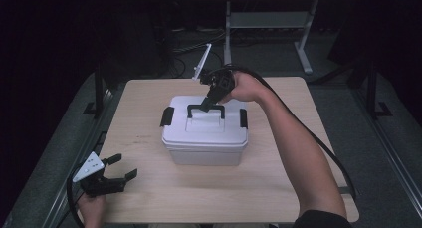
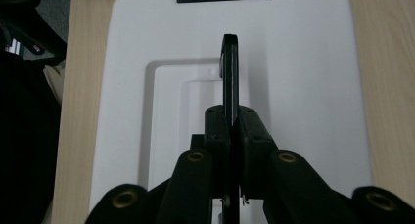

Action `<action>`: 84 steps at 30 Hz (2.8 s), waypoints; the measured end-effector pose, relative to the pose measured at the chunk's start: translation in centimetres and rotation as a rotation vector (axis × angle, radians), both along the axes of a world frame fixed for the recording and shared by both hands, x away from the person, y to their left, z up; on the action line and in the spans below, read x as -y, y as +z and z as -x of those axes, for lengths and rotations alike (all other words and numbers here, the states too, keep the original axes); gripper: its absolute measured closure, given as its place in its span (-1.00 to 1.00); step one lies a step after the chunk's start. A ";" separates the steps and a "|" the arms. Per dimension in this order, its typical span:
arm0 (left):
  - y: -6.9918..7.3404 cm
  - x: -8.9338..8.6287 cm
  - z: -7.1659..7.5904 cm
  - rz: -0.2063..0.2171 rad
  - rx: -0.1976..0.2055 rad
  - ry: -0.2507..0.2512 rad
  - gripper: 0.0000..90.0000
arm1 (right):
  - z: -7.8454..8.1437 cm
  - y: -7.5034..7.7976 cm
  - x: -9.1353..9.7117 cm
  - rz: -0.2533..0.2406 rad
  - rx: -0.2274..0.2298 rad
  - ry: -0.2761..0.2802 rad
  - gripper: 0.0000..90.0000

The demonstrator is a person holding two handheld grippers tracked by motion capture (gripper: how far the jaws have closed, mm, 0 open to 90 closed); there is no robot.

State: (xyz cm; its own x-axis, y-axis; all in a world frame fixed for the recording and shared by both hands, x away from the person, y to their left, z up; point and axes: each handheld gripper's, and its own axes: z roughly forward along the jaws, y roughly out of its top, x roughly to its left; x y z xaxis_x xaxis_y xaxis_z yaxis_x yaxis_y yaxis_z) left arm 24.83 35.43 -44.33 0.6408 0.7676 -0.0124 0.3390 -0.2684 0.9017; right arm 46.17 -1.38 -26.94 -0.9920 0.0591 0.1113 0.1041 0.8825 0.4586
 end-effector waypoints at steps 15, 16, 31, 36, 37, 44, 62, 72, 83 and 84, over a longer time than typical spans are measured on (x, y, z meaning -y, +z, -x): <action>0.0 -0.1 0.1 0.004 0.003 0.003 -0.67 | 0.1 -0.2 -0.1 0.007 -0.005 0.003 0.87; 0.0 -0.1 0.0 0.004 0.002 0.004 -0.67 | 0.1 -0.3 -0.1 0.009 -0.009 -0.002 0.86; 0.0 -0.2 0.1 0.009 0.002 0.007 -0.67 | -0.2 -1.0 0.0 0.004 -0.032 -0.015 0.72; 0.0 -0.1 0.1 0.005 0.004 0.005 -0.67 | 0.0 -0.7 0.6 0.000 -0.028 -0.040 0.62; 0.0 -0.1 0.1 0.004 0.003 0.003 -0.67 | 0.0 -0.6 0.7 -0.011 -0.022 -0.037 0.58; 0.0 -0.1 0.0 0.003 0.001 0.007 -0.67 | 0.0 0.0 2.2 -0.024 -0.004 -0.082 0.39; 0.0 0.0 0.0 0.001 0.002 0.007 -0.67 | 0.5 0.6 6.3 -0.070 0.003 -0.198 -0.12; 0.0 -0.1 0.1 0.003 0.001 0.013 -0.67 | 0.8 0.2 8.0 -0.069 0.003 -0.231 -0.28; 0.0 -0.2 0.2 0.006 0.002 0.019 -0.67 | 1.2 0.0 9.7 -0.079 0.005 -0.270 -0.36; 0.0 -0.2 0.2 0.006 0.004 0.018 -0.67 | 1.2 0.0 9.9 -0.079 0.007 -0.270 -0.36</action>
